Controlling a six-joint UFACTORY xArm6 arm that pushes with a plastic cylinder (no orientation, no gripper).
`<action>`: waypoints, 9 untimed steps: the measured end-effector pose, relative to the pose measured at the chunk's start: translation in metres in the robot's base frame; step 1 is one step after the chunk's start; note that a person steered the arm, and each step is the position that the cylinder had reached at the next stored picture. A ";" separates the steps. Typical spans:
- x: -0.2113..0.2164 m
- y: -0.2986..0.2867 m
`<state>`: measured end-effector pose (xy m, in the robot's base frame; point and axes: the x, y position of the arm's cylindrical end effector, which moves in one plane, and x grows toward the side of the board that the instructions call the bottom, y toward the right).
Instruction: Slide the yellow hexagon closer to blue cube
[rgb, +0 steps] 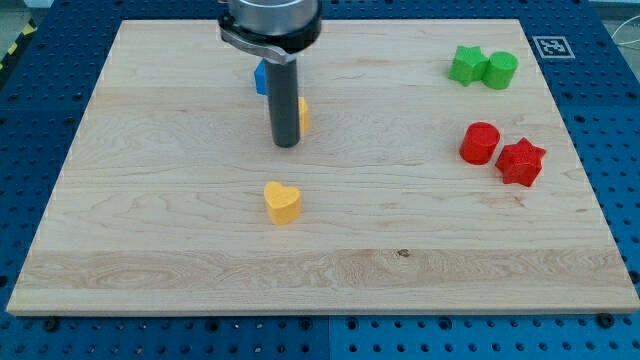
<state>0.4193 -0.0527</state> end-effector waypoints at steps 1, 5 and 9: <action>-0.007 -0.012; 0.003 0.071; -0.027 0.042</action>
<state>0.3919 -0.0104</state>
